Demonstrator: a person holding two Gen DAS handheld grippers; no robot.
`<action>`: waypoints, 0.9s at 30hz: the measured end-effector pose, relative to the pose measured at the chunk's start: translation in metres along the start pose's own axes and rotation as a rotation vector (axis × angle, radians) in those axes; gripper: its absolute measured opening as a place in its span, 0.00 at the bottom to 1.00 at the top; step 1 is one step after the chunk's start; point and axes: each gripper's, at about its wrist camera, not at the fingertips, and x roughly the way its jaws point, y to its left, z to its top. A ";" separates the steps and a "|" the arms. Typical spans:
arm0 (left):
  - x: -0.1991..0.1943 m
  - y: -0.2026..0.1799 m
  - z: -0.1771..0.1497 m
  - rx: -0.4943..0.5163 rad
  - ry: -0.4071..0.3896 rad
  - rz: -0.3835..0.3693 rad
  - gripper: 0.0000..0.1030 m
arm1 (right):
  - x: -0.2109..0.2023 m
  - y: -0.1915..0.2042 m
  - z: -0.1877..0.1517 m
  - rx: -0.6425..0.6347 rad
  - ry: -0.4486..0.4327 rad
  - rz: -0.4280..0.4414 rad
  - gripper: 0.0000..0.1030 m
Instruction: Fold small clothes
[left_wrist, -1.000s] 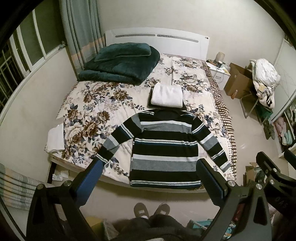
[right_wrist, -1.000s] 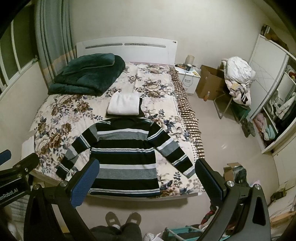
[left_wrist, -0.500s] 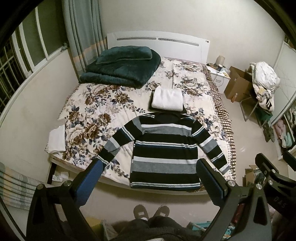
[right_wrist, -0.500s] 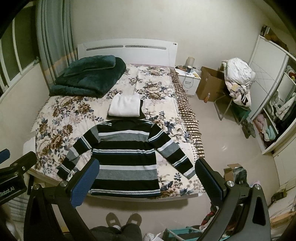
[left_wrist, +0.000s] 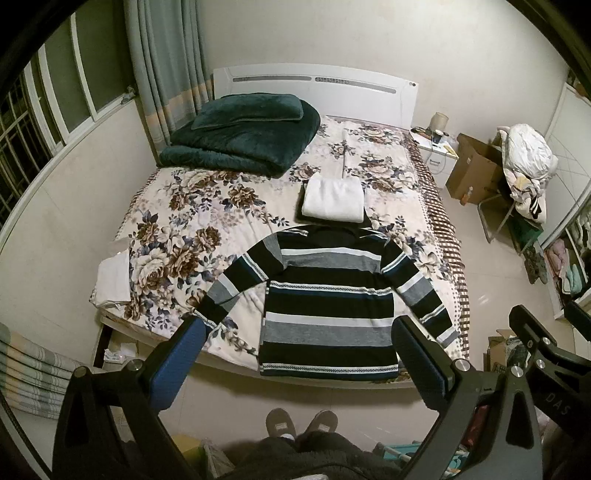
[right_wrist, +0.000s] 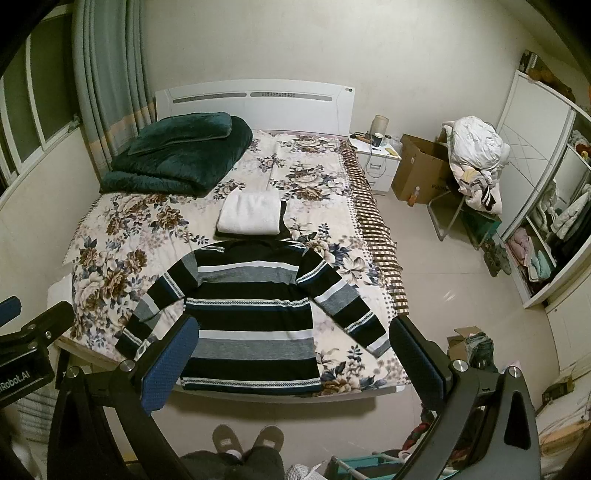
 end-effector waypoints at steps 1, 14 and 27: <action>0.001 0.000 0.000 0.001 0.000 0.000 1.00 | 0.000 0.000 0.000 -0.001 0.000 0.000 1.00; -0.002 0.001 0.002 0.001 -0.002 0.000 1.00 | -0.003 -0.001 0.001 0.001 -0.005 0.001 1.00; -0.004 0.002 0.004 0.001 -0.006 -0.001 1.00 | -0.004 0.000 0.001 0.003 -0.009 0.002 1.00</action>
